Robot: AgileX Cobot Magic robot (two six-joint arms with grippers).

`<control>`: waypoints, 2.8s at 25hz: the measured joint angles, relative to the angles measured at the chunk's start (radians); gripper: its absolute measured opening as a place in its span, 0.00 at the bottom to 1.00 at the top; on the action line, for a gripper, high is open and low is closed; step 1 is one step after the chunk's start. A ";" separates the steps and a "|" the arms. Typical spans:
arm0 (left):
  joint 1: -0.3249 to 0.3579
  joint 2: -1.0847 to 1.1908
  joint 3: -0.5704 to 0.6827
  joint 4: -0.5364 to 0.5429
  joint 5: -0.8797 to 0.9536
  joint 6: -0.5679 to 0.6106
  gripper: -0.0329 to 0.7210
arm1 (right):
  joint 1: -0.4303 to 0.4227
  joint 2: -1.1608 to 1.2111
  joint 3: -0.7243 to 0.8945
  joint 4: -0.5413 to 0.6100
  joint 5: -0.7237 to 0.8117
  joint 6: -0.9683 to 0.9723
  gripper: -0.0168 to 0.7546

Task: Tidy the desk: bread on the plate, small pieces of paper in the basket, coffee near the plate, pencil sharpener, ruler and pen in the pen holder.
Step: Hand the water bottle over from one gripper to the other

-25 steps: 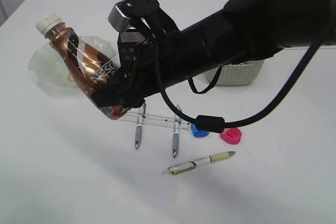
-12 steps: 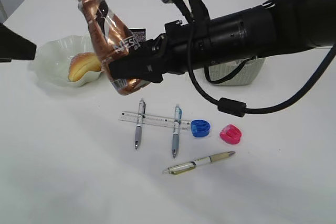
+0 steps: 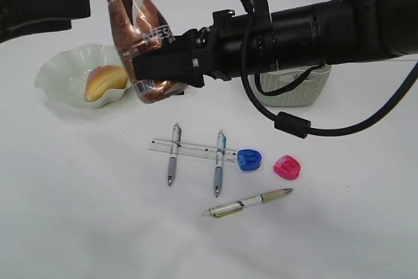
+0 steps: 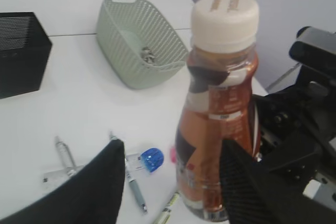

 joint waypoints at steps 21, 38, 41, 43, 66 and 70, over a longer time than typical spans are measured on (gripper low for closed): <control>0.000 0.161 0.000 -0.345 0.261 0.211 0.66 | 0.000 0.000 0.000 0.009 0.071 -0.003 0.51; -0.108 0.250 -0.002 -0.469 0.208 0.306 0.68 | -0.015 -0.002 0.004 -0.021 0.093 0.012 0.51; -0.116 0.252 -0.002 -0.464 0.224 0.306 0.73 | -0.011 -0.002 0.004 -0.021 0.111 0.012 0.51; -0.122 0.254 -0.002 -0.442 0.244 0.306 0.77 | -0.009 -0.003 0.004 -0.012 0.126 0.012 0.51; -0.124 0.254 -0.048 -0.430 0.232 0.306 0.78 | -0.006 -0.003 0.004 -0.009 0.141 0.012 0.51; -0.124 0.254 -0.059 -0.385 0.232 0.289 0.78 | -0.006 -0.003 0.004 -0.009 0.146 0.012 0.51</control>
